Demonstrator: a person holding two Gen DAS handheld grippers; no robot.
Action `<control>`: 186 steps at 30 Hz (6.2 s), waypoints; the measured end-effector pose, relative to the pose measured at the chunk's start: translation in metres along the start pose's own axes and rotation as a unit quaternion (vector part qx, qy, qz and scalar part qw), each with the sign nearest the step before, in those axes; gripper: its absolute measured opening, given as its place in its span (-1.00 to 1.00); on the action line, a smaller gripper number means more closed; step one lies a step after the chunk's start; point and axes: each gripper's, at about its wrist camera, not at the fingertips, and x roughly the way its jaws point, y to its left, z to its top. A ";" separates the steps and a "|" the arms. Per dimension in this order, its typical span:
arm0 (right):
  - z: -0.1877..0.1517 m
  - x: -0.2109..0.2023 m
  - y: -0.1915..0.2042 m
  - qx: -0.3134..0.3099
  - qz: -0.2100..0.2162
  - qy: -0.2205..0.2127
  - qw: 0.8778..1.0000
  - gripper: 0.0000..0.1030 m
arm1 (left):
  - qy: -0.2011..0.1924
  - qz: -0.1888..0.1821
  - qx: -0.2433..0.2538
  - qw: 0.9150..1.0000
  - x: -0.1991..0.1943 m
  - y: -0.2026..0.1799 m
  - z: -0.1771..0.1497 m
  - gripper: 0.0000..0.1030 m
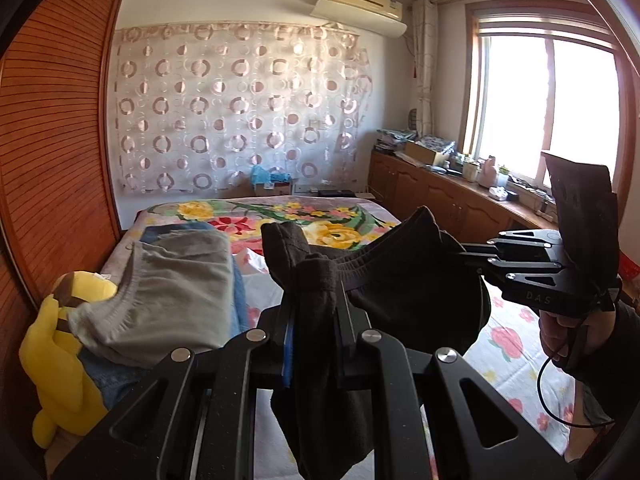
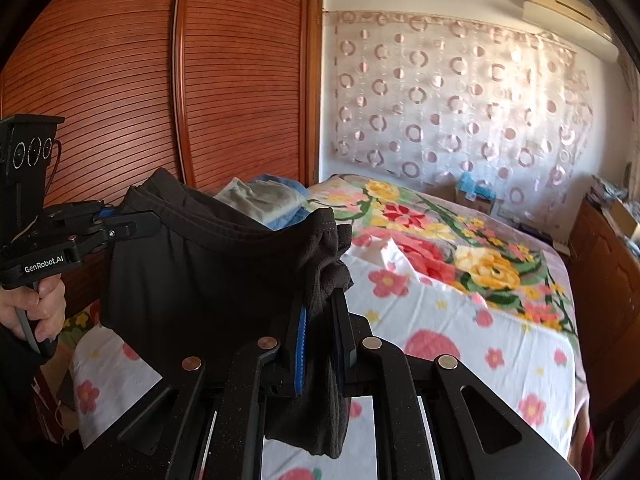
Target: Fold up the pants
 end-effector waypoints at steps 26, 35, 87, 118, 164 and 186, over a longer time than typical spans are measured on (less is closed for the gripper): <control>0.084 0.116 -0.035 -0.060 0.061 -0.052 0.995 -0.79 | -0.023 0.093 -0.025 0.995 0.014 0.071 0.033 -0.69; 0.097 0.180 -0.029 -0.055 0.084 -0.041 0.994 -0.79 | -0.015 0.114 -0.056 0.992 0.021 0.092 0.017 -0.69; 0.049 0.199 -0.030 -0.012 0.147 0.023 0.989 -0.36 | 0.032 0.226 -0.104 0.968 0.009 0.093 -0.029 -0.42; 0.017 0.103 -0.005 -0.004 0.094 0.009 0.996 0.23 | 0.035 0.206 -0.069 0.976 -0.024 0.051 -0.036 0.75; -0.053 -0.084 0.045 0.111 -0.125 -0.029 0.986 0.72 | 0.027 0.090 0.013 0.996 -0.024 -0.117 -0.029 0.75; -0.078 -0.108 0.084 0.137 -0.188 -0.075 0.970 0.72 | 0.001 0.092 0.018 0.996 -0.040 -0.134 -0.010 0.76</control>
